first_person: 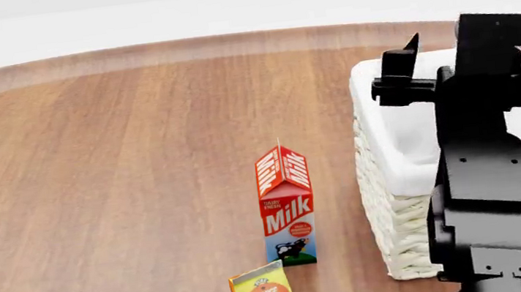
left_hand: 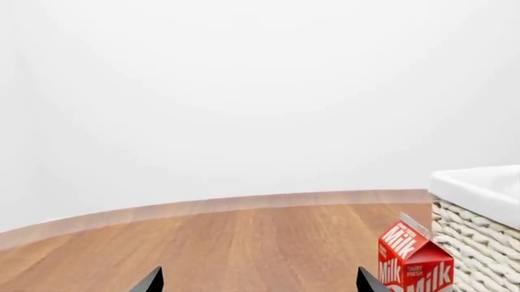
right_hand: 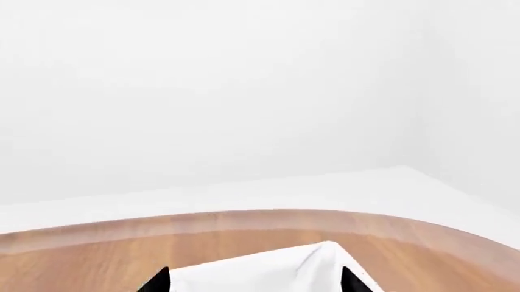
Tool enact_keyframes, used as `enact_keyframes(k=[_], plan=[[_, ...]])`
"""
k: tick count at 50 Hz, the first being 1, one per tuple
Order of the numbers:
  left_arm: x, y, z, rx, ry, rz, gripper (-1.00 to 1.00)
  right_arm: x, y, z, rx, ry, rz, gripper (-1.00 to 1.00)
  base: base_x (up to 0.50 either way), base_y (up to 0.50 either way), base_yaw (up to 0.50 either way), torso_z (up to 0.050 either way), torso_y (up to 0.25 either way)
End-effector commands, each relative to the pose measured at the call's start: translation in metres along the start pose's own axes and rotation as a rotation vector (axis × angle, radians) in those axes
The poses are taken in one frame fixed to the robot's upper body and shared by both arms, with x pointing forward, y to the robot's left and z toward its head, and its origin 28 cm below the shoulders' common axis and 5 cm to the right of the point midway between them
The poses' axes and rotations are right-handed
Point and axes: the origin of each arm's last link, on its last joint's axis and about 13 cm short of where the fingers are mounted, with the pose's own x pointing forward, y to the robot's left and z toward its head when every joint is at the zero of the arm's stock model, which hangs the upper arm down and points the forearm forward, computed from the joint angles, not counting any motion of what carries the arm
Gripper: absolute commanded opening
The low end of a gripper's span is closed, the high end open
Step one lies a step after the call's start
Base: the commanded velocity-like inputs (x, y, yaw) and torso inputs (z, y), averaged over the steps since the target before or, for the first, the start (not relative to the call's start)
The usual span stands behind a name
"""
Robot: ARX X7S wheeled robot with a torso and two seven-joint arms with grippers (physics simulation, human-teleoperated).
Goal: Pick up the tomato sauce, and put it in the basket.
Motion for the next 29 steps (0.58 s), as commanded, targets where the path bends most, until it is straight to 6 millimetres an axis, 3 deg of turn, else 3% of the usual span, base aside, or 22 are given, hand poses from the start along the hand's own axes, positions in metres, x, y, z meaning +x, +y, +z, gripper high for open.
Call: enact_keyframes(k=[1, 6, 15, 29], plan=[[-0.001, -0.001, 0.000, -0.001, -0.001, -0.004, 1.00, -0.033, 0.005, 0.044, 0.078, -0.253, 0.088, 1.00, 0.00, 0.00, 0.00, 0.000, 0.000], [-0.001, 0.000, 0.000, -0.002, -0.003, -0.004, 1.00, -0.053, 0.005, 0.058, 0.084, -0.355, 0.137, 1.00, 0.00, 0.00, 0.00, 0.000, 0.000], [-0.001, 0.000, 0.001, -0.002, -0.004, -0.003, 1.00, -0.079, 0.004, 0.064, 0.101, -0.482, 0.148, 1.00, 0.00, 0.00, 0.00, 0.000, 0.000], [-0.001, -0.001, 0.001, -0.003, -0.002, -0.009, 1.00, -0.154, 0.003, 0.086, 0.185, -0.721, 0.169, 1.00, 0.00, 0.00, 0.00, 0.000, 0.000]])
